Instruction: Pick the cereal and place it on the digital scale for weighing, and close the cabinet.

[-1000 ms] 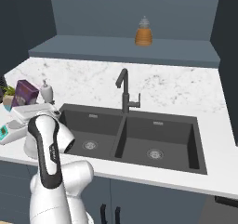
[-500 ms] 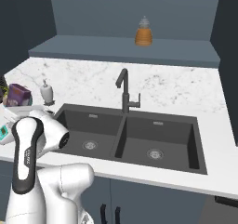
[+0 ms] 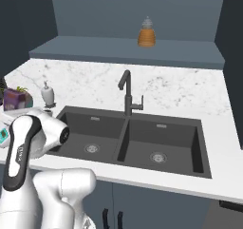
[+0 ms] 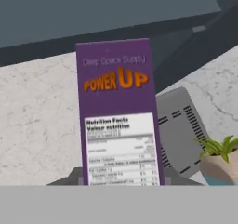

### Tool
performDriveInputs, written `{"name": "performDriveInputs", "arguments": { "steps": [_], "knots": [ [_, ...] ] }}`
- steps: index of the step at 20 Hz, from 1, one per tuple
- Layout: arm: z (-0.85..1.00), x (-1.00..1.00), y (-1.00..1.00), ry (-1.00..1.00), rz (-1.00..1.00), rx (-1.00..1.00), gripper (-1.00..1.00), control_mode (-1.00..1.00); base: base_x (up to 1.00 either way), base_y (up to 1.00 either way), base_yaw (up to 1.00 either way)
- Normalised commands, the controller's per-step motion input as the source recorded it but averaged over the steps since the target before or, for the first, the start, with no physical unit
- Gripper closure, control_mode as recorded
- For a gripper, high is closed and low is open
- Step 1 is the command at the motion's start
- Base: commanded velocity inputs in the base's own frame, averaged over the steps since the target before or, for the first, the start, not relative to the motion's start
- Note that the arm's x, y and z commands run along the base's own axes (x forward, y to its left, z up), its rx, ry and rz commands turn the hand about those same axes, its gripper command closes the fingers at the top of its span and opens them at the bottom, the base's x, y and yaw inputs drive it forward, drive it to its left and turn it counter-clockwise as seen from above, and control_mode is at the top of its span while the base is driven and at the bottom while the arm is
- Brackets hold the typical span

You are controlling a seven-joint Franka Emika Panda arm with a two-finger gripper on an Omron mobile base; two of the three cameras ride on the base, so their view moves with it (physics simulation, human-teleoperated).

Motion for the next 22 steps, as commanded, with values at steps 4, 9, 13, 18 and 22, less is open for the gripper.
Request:
{"name": "performDriveInputs", "arguments": {
  "steps": [4,9,13,18,22],
  "knots": [
    [-0.39,0.18,0.14,-0.20,0.00,-0.02,1.00,-1.00,0.00,0.00,0.00],
    [-0.38,0.32,0.15,-0.08,0.00,0.00,1.00,-1.00,0.00,0.00,0.00],
    [-0.30,0.37,0.34,0.00,0.00,0.00,1.00,-1.00,0.00,0.00,0.00],
    [-0.33,0.38,0.27,0.00,0.00,0.00,1.00,-1.00,0.00,0.00,0.00],
    [-0.27,0.39,0.23,0.00,0.00,0.00,1.00,-1.00,0.00,0.00,0.00]
  ]
}}
